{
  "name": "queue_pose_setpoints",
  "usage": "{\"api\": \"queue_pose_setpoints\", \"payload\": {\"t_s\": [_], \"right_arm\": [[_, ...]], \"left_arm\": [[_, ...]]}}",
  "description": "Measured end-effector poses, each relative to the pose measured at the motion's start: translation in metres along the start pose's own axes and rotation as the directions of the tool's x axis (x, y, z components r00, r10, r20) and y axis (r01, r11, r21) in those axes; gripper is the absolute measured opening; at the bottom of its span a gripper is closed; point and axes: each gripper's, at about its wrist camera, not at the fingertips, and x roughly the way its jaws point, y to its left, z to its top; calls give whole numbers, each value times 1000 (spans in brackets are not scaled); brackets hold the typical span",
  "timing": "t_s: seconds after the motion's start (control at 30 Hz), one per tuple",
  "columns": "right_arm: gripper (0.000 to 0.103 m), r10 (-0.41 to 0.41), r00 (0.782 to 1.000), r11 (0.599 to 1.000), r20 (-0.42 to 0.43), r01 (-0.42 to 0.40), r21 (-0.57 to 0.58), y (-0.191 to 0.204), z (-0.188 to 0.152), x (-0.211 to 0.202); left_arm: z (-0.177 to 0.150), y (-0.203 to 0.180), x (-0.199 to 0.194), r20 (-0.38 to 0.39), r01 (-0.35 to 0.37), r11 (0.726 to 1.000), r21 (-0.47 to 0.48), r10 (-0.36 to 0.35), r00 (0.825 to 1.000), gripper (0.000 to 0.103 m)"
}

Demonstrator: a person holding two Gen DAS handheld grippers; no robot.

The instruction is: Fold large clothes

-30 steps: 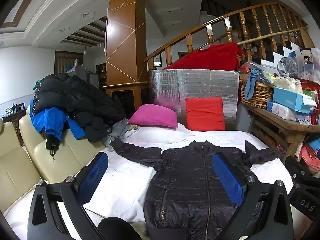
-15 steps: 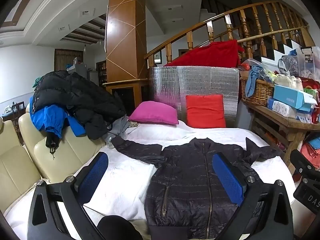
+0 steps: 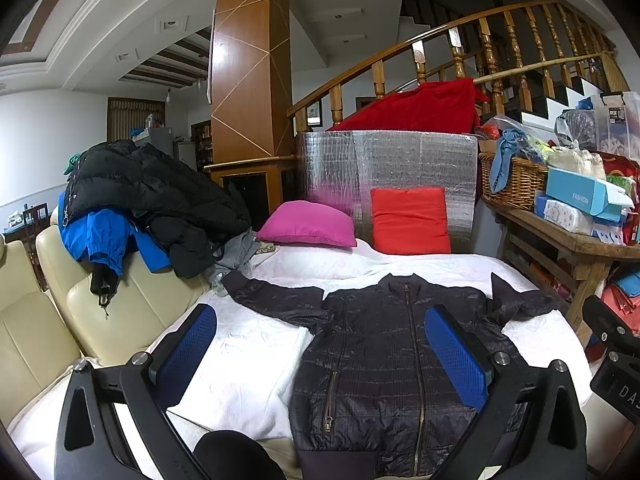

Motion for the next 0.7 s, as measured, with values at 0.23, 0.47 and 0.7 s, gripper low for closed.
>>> {"api": "queue_pose_setpoints", "payload": {"t_s": [0.23, 0.47, 0.7], "right_arm": [[103, -6, 1000, 1000, -9, 6, 3, -3, -3, 4], [103, -3, 1000, 1000, -18, 3, 3, -4, -4, 8], [103, -4, 1000, 1000, -17, 4, 4, -4, -4, 7]], "left_arm": [[-2, -3, 6, -17, 5, 1000, 10, -5, 1000, 103], [-2, -2, 8, -22, 6, 1000, 5, -6, 1000, 103], [-4, -4, 7, -18, 8, 1000, 9, -8, 1000, 103]]}}
